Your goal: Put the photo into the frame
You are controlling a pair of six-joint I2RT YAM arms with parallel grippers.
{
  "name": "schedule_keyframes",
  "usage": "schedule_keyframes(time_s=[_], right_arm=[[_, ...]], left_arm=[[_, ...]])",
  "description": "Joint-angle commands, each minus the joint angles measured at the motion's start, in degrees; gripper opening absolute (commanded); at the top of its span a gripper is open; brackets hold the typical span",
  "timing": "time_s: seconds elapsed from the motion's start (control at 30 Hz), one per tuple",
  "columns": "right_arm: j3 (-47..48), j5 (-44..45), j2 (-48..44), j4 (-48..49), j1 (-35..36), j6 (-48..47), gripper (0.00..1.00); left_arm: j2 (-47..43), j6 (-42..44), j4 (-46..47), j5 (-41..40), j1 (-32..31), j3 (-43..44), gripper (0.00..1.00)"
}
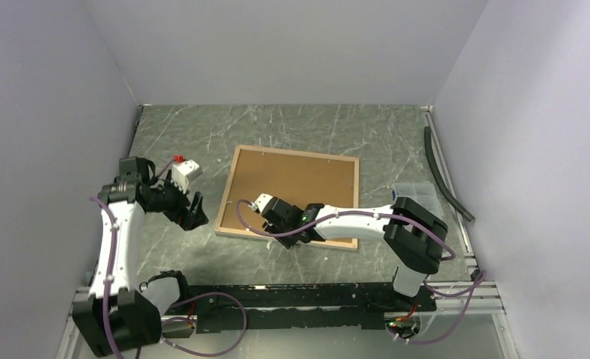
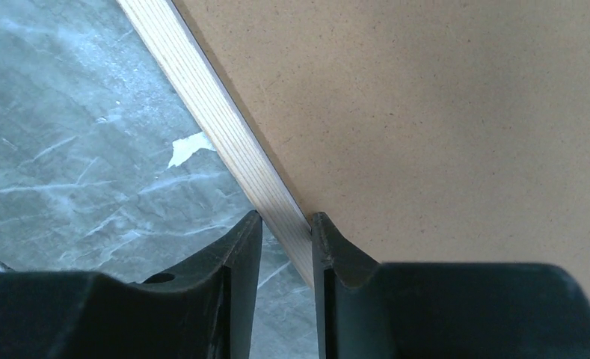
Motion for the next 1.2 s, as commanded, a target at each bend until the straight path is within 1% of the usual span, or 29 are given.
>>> schedule_keyframes(time_s=[0.0, 0.13, 0.27, 0.4, 0.43, 0.47, 0.53, 0.63, 0.8, 0.9, 1.0, 1.07, 1.1, 1.17], right_arm=[[5.9, -0.5, -1.0, 0.5, 0.3, -0.6, 0.10], [11.4, -5.5, -1.3, -2.7, 0.4, -0.5, 0.04], [16.6, -8.9, -1.8, -5.8, 0.3, 0.6, 0.00], [21.7, -11.9, -2.2, -8.6, 0.3, 2.1, 0.00], [22.7, -12.3, -2.2, -9.3, 0.2, 2.4, 0.00], [23.7, -12.5, -2.1, -9.9, 0.2, 2.7, 0.00], [25.7, -13.1, -1.9, -11.2, 0.0, 3.1, 0.00], [28.1, -14.0, -1.6, -12.8, -0.3, 3.5, 0.00], [30.4, -16.0, -1.8, -13.7, -1.1, 4.6, 0.00], [31.0, -17.5, -2.4, -13.6, -2.0, 5.2, 0.00], [31.7, -18.7, -2.9, -13.8, -2.7, 5.4, 0.00], [32.5, -19.1, -3.0, -14.4, -2.9, 5.4, 0.00], [33.0, -19.2, -3.0, -15.1, -3.0, 5.3, 0.00], [34.1, -18.9, -3.1, -16.4, -3.0, 4.8, 0.00]], left_arm=[[-9.6, 13.6, 3.7, 2.3, -0.3, -5.1, 0.94], [-17.4, 23.0, 6.9, 2.7, -3.1, -9.4, 0.94], [-24.5, 33.8, 12.5, 0.9, -8.3, -14.2, 0.94], [-30.8, 45.2, 23.8, -0.1, -13.2, -20.5, 0.94], [-31.1, 47.2, 26.2, 0.2, -14.3, -21.6, 0.94], [-30.8, 50.3, 26.6, 0.6, -15.1, -22.1, 0.94], [-28.8, 56.9, 24.5, 0.8, -16.4, -21.7, 0.94], [-27.6, 59.7, 30.3, -0.2, -18.2, -23.7, 0.93], [-24.9, 65.6, 32.1, -0.6, -19.9, -24.9, 0.87], [-22.9, 69.1, 32.6, -1.3, -20.7, -25.3, 0.82], [-20.8, 67.3, 35.9, -2.3, -21.6, -25.1, 0.76], [-19.3, 65.3, 39.3, -4.2, -22.7, -24.9, 0.67], [-18.5, 64.4, 40.2, -5.1, -23.3, -24.5, 0.61], [-17.1, 62.0, 41.5, -6.1, -24.3, -22.7, 0.44]])
